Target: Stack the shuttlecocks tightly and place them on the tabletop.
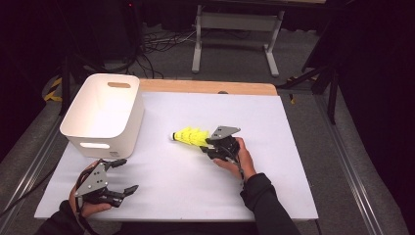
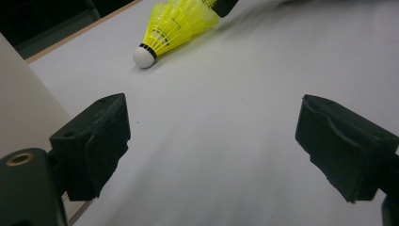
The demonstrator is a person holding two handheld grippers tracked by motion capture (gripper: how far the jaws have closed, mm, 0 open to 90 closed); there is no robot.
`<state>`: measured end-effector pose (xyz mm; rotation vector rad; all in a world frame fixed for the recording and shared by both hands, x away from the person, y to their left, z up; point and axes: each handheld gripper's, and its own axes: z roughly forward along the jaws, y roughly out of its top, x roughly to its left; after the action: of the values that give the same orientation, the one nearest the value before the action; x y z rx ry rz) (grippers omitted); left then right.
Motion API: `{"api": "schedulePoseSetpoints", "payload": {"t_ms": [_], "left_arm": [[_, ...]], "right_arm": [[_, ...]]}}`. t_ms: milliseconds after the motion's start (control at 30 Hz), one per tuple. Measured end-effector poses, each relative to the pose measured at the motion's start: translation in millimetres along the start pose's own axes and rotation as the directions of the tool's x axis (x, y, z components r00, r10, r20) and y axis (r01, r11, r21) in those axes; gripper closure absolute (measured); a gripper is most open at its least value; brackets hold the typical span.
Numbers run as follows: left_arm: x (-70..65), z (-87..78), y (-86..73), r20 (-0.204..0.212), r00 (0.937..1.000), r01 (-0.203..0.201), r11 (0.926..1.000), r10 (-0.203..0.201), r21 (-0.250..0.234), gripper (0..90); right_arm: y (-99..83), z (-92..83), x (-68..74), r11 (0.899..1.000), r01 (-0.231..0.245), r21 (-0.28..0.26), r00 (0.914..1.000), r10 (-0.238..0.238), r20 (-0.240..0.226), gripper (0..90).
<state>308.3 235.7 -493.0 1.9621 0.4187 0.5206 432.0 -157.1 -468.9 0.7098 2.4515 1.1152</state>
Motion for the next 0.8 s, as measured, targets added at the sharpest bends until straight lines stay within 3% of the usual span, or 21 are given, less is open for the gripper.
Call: {"api": "schedulePoseSetpoints", "payload": {"t_ms": [267, 567, 800], "left_arm": [[-0.2, -0.5, 0.0, -0.003, 1.0000, 0.000, 1.0000, 0.000, 0.000, 11.4], [-0.1, -0.2, 0.0, -0.005, 1.0000, -0.002, 1.0000, 0.002, 0.004, 11.4], [0.3, -0.3, 0.0, -0.007, 1.0000, -0.005, 1.0000, 0.005, 0.007, 11.3]], "right_arm": [[2.7, -20.4, 4.3, 0.998, 0.006, -0.067, 0.9991, -0.004, 0.043, 50.2], [10.1, -47.5, 16.7, 0.988, 0.073, -0.137, 0.9931, -0.059, 0.101, 43.3], [11.2, -66.8, 19.2, 0.980, 0.088, -0.180, 0.9874, -0.062, 0.145, 33.5]]}}
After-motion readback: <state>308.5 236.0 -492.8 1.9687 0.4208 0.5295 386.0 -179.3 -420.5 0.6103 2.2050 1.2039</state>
